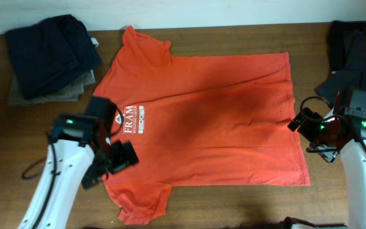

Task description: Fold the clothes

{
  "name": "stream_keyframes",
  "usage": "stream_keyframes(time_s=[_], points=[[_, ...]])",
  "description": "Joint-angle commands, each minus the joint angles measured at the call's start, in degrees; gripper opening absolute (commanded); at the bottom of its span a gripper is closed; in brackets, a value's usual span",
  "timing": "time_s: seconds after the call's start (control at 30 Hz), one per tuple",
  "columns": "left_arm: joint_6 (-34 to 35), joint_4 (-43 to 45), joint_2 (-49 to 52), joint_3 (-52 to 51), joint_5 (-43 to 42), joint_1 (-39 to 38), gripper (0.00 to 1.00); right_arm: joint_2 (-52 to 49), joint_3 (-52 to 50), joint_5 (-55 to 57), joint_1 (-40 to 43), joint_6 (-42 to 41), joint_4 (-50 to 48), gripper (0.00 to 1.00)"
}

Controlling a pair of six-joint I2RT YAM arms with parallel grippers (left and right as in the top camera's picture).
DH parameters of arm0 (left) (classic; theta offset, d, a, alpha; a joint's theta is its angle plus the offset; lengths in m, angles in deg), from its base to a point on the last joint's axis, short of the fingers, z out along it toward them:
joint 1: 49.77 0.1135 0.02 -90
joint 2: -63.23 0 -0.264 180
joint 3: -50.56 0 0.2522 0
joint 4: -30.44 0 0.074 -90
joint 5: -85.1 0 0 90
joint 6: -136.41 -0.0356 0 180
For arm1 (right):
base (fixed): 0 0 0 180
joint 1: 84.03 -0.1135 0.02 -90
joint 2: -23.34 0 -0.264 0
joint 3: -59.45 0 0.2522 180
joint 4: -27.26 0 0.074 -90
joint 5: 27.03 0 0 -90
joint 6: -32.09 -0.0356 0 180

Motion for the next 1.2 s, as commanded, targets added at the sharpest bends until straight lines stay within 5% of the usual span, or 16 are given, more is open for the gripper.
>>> stream_keyframes(time_s=[0.0,0.47,1.0,1.17], points=[[-5.3,0.2,-0.6,-9.1,-5.0,-0.1,0.99,0.2,1.0,0.7,0.2,0.1,0.0,0.99],[-7.5,11.9,-0.9,-30.1,-12.8,-0.1,0.98,0.1,1.0,0.7,0.2,0.1,-0.2,0.99],[-5.1,23.2,-0.9,-32.9,-6.0,-0.9,0.94,0.1,1.0,0.7,0.2,0.1,-0.3,0.99],[-5.1,23.8,-0.9,-34.9,-7.2,-0.9,0.74,0.1,1.0,0.7,0.2,0.1,-0.3,0.99]])
